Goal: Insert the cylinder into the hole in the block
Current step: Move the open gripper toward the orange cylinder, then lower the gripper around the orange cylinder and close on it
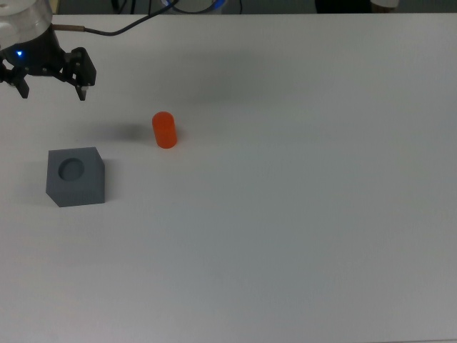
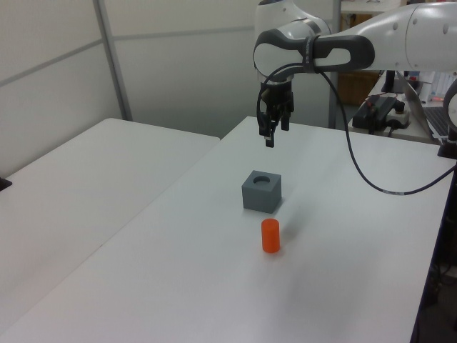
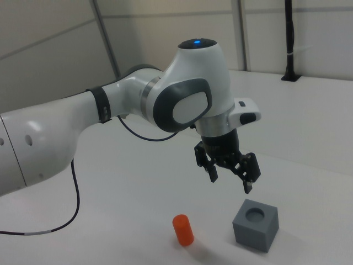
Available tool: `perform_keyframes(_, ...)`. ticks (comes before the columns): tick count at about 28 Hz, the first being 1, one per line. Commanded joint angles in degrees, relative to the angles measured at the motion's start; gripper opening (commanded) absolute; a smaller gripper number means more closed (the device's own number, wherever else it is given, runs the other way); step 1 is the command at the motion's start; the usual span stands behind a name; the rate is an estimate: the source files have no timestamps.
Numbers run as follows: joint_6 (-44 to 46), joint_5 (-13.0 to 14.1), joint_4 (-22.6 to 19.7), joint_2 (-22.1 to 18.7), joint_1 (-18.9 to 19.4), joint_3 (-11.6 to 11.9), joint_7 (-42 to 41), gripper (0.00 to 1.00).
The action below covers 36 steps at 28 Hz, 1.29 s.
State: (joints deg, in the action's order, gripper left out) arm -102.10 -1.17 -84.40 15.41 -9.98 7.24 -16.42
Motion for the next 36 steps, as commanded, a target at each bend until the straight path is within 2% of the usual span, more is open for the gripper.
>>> perform_keyframes(1, 1.29, -1.12, -1.11, -0.38, 0.39, 0.23, 1.22, 1.0)
perform_keyframes(12, 1.91, -1.03, -1.38, -1.52, 0.57, -0.04, 1.3, 1.0)
perform_keyframes(17, -0.28, -0.24, -8.23, -5.91, 2.67, -0.56, 0.42, 1.0)
perform_keyframes(18, -2.81, -0.24, -11.98, -7.84, 4.07, -0.74, 0.34, 1.0)
perform_keyframes(23, -12.4, -0.33, -23.33, -12.42, 8.74, -0.65, 0.16, 1.0)
perform_keyframes(24, -15.73, -0.33, -26.66, -13.21, 9.88, -0.65, -0.36, 1.0)
perform_keyframes(30, -18.48, -0.76, -29.24, -11.82, 12.87, -0.65, -1.24, 1.0)
perform_keyframes(35, -18.57, -1.38, -29.6, -9.62, 13.4, -0.65, -2.12, 1.0)
perform_keyframes(36, -18.57, -2.16, -29.6, -8.57, 13.49, -0.74, -2.12, 1.0)
